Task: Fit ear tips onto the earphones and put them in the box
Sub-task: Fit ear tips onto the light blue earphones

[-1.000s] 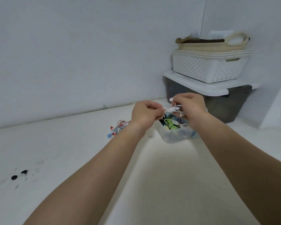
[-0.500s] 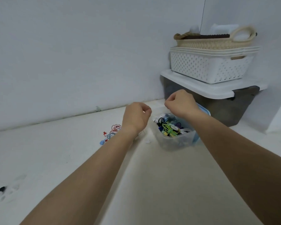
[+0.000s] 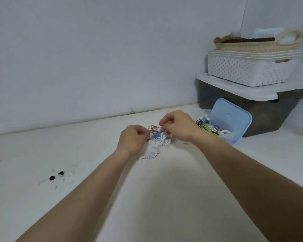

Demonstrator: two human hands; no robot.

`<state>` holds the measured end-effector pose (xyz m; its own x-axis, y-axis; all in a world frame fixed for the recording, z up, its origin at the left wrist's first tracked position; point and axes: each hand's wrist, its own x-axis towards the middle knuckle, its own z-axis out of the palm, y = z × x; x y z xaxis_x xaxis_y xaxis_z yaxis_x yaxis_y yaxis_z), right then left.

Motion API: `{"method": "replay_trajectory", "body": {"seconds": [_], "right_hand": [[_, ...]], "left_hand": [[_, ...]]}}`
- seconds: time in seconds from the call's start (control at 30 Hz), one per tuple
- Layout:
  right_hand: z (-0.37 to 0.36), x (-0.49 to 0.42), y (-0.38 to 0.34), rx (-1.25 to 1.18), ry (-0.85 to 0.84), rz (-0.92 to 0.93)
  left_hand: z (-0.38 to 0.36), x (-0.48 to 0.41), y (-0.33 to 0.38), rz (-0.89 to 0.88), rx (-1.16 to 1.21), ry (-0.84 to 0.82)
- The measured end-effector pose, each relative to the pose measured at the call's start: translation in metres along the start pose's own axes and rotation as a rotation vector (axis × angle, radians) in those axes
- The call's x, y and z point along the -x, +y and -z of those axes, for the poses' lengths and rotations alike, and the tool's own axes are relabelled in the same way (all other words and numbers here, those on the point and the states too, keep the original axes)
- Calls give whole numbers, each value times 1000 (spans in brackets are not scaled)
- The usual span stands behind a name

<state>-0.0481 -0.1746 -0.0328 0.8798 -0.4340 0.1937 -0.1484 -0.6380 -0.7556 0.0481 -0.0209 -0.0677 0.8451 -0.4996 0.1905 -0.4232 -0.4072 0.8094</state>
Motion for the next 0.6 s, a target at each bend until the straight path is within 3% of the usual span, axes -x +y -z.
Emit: {"method": "replay_trajectory", "body": {"seconds": [0.17,0.27,0.43,0.6], "right_hand": [[-40,4,-7,89,-65,1],[-51,5,-10,279,-159,-7],[-59,-6,-2,438,77,9],[-65,-23,11,516,11,37]], "left_hand": [[15,17,-23,10,-26,-31],[17,20,-32,17,6,-90],[14,18,-43,33,57,-82],[14,17,-55,123,211,29]]}}
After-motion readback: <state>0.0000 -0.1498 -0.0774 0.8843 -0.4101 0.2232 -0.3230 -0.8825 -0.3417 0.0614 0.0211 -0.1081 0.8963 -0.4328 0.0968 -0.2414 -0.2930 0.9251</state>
